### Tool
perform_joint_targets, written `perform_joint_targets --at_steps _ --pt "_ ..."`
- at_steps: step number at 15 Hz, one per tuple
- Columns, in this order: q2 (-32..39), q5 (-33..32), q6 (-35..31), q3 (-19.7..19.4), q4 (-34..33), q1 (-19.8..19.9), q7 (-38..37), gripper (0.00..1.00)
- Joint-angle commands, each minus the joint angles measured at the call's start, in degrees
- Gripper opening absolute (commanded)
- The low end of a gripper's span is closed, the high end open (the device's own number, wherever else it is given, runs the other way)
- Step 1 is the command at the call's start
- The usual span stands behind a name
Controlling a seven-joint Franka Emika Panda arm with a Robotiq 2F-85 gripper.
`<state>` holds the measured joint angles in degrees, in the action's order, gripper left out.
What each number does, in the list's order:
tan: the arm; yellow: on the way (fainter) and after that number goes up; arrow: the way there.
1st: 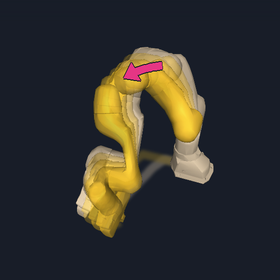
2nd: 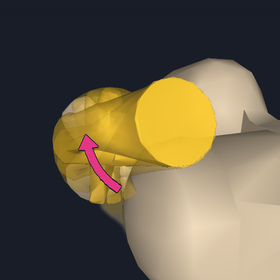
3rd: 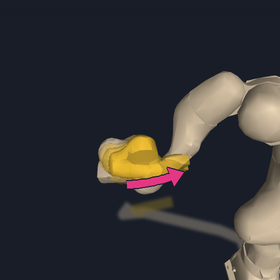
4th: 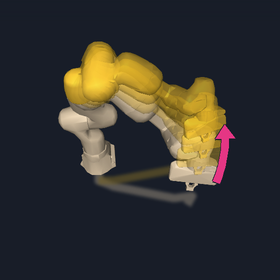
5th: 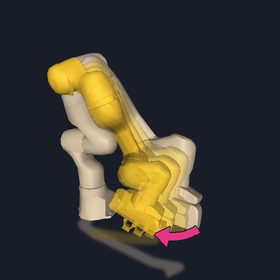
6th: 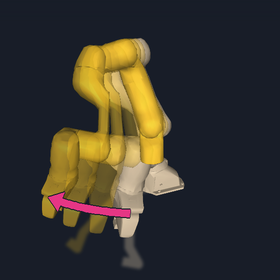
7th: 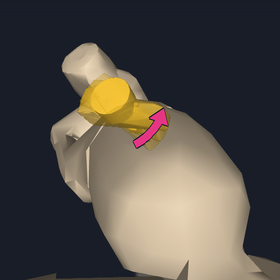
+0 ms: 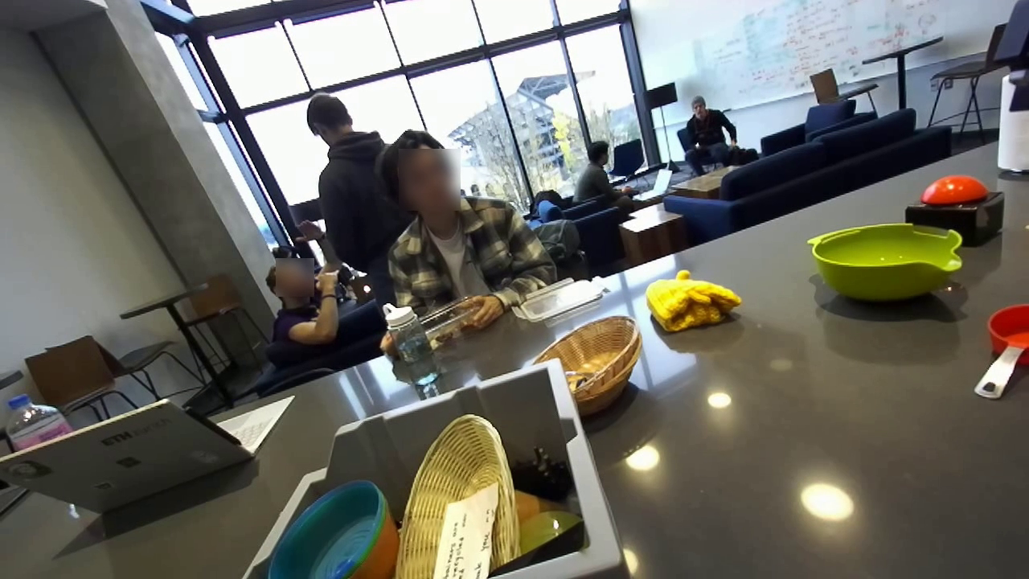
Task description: Pick up the red toy pot and put it in the green bowl
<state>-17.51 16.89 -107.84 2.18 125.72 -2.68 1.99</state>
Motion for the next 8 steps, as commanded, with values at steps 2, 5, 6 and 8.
perform_joint_targets --at_steps 2,5,6,8 --pt "0.0 -0.1 0.0 -0.3 0.0 -0.3 -0.1 1.00" --pt "0.0 -0.1 -0.1 -0.3 0.1 -0.3 -0.1 1.00" --pt "0.4 -0.3 -0.5 -0.4 -0.1 0.0 -0.6 1.00" --pt "2.3 -1.0 -3.8 0.5 0.6 -0.3 -1.1 1.00"
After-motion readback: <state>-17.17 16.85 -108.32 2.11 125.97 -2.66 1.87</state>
